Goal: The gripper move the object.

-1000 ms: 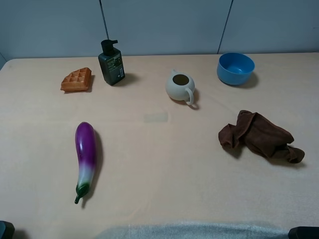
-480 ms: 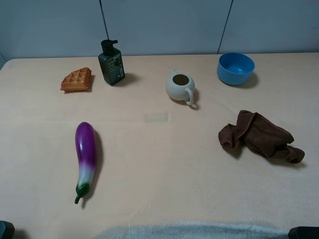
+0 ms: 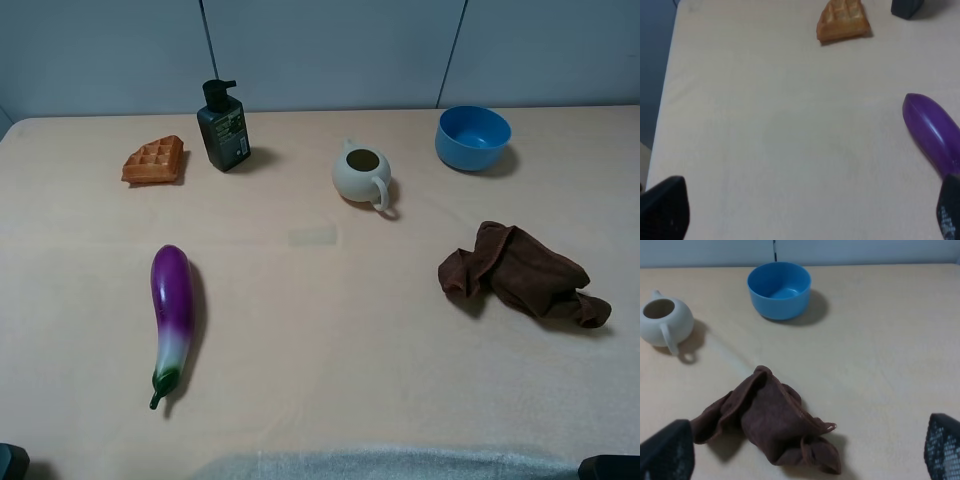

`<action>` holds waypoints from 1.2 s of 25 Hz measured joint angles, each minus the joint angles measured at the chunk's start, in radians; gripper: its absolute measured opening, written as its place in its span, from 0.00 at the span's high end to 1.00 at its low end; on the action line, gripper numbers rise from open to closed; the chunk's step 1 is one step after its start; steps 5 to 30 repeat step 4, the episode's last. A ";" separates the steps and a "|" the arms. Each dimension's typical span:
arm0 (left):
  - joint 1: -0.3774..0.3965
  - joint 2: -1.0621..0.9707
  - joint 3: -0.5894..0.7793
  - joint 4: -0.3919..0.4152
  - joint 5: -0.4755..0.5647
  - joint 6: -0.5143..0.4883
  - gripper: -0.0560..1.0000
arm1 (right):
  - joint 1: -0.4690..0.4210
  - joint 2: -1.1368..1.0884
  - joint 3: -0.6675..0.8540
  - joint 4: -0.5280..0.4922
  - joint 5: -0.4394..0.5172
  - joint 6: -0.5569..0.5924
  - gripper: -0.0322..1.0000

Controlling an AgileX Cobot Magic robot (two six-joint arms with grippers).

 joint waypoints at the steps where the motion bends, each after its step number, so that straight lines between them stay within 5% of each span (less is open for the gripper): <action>1: 0.000 0.000 0.000 0.000 0.000 0.000 0.01 | 0.000 0.000 0.000 0.000 0.000 0.000 0.30; 30: 0.000 0.000 0.000 0.000 0.000 0.000 0.01 | 0.000 0.000 0.000 0.001 0.000 0.000 0.30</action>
